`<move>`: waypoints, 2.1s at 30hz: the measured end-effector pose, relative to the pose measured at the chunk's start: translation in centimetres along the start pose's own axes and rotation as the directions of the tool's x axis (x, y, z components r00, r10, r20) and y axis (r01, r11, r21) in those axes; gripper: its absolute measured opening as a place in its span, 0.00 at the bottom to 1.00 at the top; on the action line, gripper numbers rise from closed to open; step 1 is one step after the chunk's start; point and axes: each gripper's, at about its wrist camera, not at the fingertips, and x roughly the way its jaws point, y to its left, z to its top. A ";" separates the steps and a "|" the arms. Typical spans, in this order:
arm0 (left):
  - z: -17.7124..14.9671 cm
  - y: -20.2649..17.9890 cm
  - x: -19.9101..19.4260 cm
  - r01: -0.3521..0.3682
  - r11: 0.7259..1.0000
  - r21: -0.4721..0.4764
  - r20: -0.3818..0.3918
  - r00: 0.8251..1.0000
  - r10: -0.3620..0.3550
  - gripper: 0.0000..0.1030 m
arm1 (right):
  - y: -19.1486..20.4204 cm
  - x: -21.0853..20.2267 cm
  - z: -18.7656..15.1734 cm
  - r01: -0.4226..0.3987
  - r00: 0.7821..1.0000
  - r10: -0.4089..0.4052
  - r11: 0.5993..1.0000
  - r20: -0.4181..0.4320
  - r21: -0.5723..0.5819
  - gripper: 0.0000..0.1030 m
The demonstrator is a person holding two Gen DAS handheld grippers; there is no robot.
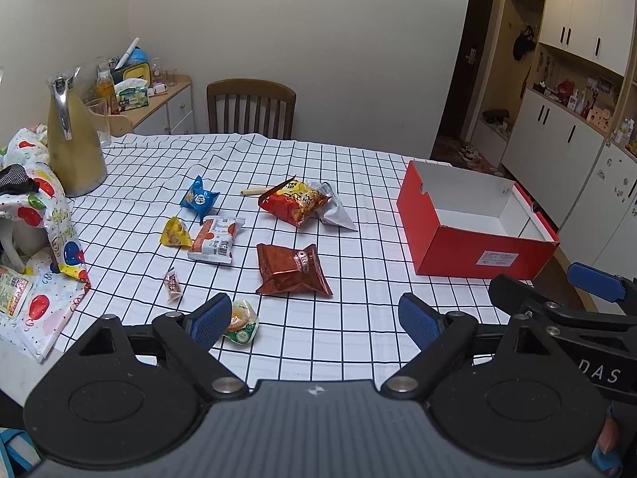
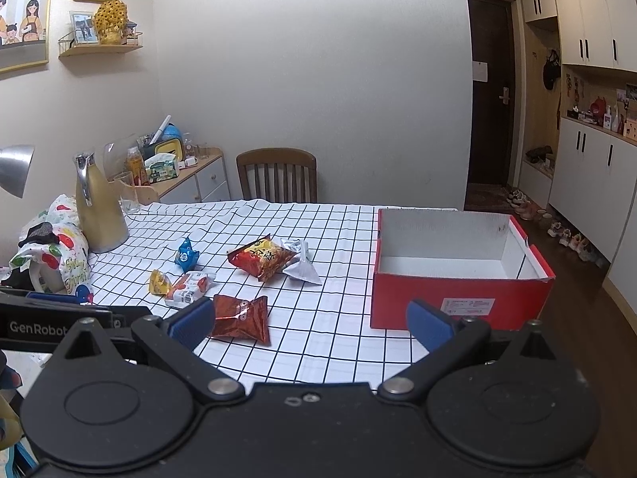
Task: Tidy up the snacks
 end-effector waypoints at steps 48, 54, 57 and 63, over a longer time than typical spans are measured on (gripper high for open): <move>0.1 0.1 0.1 -0.004 1.000 -0.014 0.010 1.000 0.004 0.89 | -0.1 0.1 0.1 -0.025 0.999 0.025 1.000 0.024 -0.001 0.97; 0.2 0.7 0.6 -0.031 0.999 -0.010 0.016 0.999 0.032 0.89 | 0.5 1.2 0.3 -0.054 0.998 0.055 0.998 0.018 -0.042 0.97; 0.4 1.7 1.2 -0.043 0.999 -0.016 0.016 0.999 0.043 0.89 | 0.7 2.2 0.5 -0.071 0.997 0.071 0.996 -0.002 -0.046 0.96; 0.5 4.3 3.9 -0.014 0.999 -0.029 -0.022 1.000 0.014 0.89 | 1.6 5.2 0.8 -0.091 0.995 0.087 0.991 -0.037 -0.101 0.95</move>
